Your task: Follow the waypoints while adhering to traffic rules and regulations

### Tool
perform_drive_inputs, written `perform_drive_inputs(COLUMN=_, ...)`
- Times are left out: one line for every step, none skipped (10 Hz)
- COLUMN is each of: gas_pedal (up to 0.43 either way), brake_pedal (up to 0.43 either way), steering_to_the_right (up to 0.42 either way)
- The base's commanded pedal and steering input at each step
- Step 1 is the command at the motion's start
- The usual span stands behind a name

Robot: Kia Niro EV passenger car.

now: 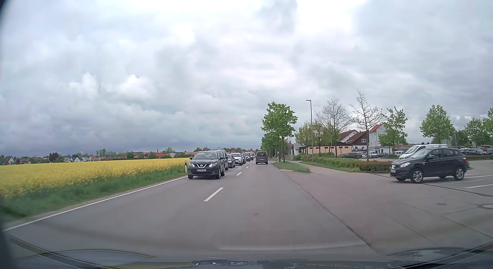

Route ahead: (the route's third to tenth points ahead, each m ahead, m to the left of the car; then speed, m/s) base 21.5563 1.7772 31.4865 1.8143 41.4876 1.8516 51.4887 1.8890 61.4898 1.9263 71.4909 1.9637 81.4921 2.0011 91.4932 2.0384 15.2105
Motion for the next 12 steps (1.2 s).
perform_drive_inputs(gas_pedal=0.209, brake_pedal=0.012, steering_to_the_right=-0.003)
perform_drive_inputs(gas_pedal=0.209, brake_pedal=0.012, steering_to_the_right=-0.003)
perform_drive_inputs(gas_pedal=0.209, brake_pedal=0.012, steering_to_the_right=-0.004)
perform_drive_inputs(gas_pedal=0.22, brake_pedal=0.012, steering_to_the_right=-0.004)
perform_drive_inputs(gas_pedal=0.22, brake_pedal=0.012, steering_to_the_right=-0.004)
perform_drive_inputs(gas_pedal=0.22, brake_pedal=0.012, steering_to_the_right=-0.004)
perform_drive_inputs(gas_pedal=0.22, brake_pedal=0.012, steering_to_the_right=-0.004)
perform_drive_inputs(gas_pedal=0.22, brake_pedal=0.006, steering_to_the_right=-0.004)
perform_drive_inputs(gas_pedal=0.22, brake_pedal=0.012, steering_to_the_right=-0.004)
perform_drive_inputs(gas_pedal=0.22, brake_pedal=0.012, steering_to_the_right=-0.004)
perform_drive_inputs(gas_pedal=0.22, brake_pedal=0.012, steering_to_the_right=-0.004)
perform_drive_inputs(gas_pedal=0.22, brake_pedal=0.006, steering_to_the_right=-0.003)
